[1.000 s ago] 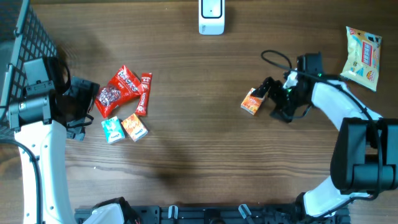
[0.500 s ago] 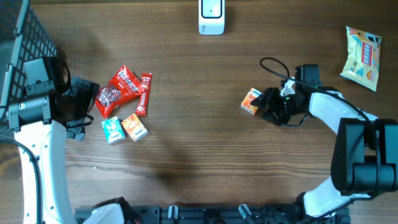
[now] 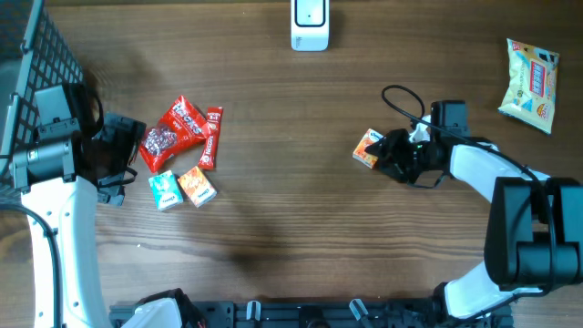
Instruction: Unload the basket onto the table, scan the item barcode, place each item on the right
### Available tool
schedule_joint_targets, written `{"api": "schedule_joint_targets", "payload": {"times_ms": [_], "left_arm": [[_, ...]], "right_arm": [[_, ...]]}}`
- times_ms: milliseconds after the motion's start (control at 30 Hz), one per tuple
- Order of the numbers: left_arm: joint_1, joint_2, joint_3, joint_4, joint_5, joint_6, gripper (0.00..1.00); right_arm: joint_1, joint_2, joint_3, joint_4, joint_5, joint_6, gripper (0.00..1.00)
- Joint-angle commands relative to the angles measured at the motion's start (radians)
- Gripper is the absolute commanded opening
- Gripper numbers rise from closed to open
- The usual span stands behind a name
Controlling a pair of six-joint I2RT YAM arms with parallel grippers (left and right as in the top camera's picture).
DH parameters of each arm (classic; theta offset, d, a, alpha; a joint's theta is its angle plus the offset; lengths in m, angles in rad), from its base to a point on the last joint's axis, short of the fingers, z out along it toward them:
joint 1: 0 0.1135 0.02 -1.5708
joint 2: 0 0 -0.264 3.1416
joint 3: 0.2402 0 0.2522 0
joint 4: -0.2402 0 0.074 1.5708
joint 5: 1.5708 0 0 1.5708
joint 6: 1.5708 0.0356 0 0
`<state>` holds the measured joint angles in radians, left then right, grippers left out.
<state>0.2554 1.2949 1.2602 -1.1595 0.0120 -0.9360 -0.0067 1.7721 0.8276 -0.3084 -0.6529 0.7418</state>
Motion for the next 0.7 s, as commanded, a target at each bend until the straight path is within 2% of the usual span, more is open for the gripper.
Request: {"api": "schedule_joint_targets", "payload": {"times_ms": [0,100,133,200,267,300,500,667], "left_arm": [[0.005,0.001,0.003,0.003,-0.014,0.013,1.00],[0.005,0.001,0.003,0.003,-0.014,0.013,1.00],[0.005,0.001,0.003,0.002,-0.014,0.013,1.00],[0.005,0.001,0.003,-0.001,-0.014,0.013,1.00],[0.005,0.001,0.003,-0.001,-0.014,0.013,1.00],[0.005,0.001,0.003,-0.001,-0.014,0.013,1.00],[0.005,0.001,0.003,0.000,-0.015,0.013,1.00],[0.005,0.001,0.003,0.000,-0.015,0.013,1.00]], "right_arm": [[0.082,0.025,-0.035,-0.004,0.092,0.085,0.54],[0.115,0.025,-0.035,-0.004,0.148,0.126,0.53],[0.121,0.025,-0.035,0.004,0.157,0.125,0.50],[0.121,0.025,-0.035,0.012,0.170,0.124,0.42],[0.119,0.025,-0.035,0.014,0.199,0.122,0.26],[0.119,0.025,-0.035,0.014,0.222,0.121,0.24],[0.117,0.025,-0.014,0.003,0.264,0.064,0.14],[0.117,0.023,0.082,-0.127,0.301,-0.037,0.16]]}}
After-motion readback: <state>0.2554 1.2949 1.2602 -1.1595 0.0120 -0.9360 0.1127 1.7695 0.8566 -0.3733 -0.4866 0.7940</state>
